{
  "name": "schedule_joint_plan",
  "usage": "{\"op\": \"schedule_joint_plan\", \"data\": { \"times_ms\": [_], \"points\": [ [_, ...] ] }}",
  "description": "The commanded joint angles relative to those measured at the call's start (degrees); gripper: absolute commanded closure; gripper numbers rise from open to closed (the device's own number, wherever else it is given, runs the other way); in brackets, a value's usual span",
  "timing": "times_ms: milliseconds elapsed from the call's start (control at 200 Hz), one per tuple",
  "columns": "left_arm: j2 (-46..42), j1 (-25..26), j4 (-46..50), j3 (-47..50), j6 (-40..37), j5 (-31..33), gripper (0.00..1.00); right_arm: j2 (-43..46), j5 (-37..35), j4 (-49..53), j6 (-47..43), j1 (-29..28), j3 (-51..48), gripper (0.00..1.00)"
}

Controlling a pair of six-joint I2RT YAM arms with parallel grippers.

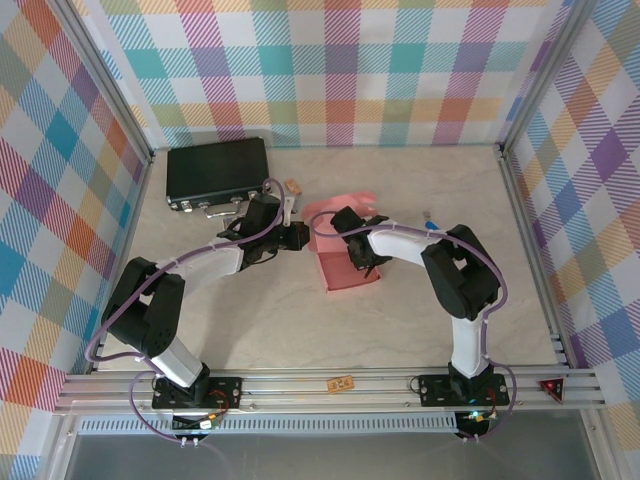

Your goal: Fold the paper box

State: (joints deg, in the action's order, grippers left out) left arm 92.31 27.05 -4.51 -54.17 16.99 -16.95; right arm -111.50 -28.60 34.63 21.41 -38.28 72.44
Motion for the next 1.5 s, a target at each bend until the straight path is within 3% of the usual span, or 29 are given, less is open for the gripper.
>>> {"op": "schedule_joint_plan", "data": {
  "times_ms": [0,685,1495],
  "points": [
    [0.48,-0.32,0.67,-1.44,-1.26,-0.98,1.00,2.66,2.29,2.98,0.72,0.05,-0.37,0.77],
    [-0.73,-0.27,-0.87,-0.76,-2.76,-2.03,1.00,8.31,7.30,6.26,-0.28,0.14,-2.35,0.67],
    [-0.63,-0.31,-0.59,-0.91,-2.74,-1.62,1.00,7.44,6.53,10.73,-1.46,0.09,-3.93,0.77]
  ]
}}
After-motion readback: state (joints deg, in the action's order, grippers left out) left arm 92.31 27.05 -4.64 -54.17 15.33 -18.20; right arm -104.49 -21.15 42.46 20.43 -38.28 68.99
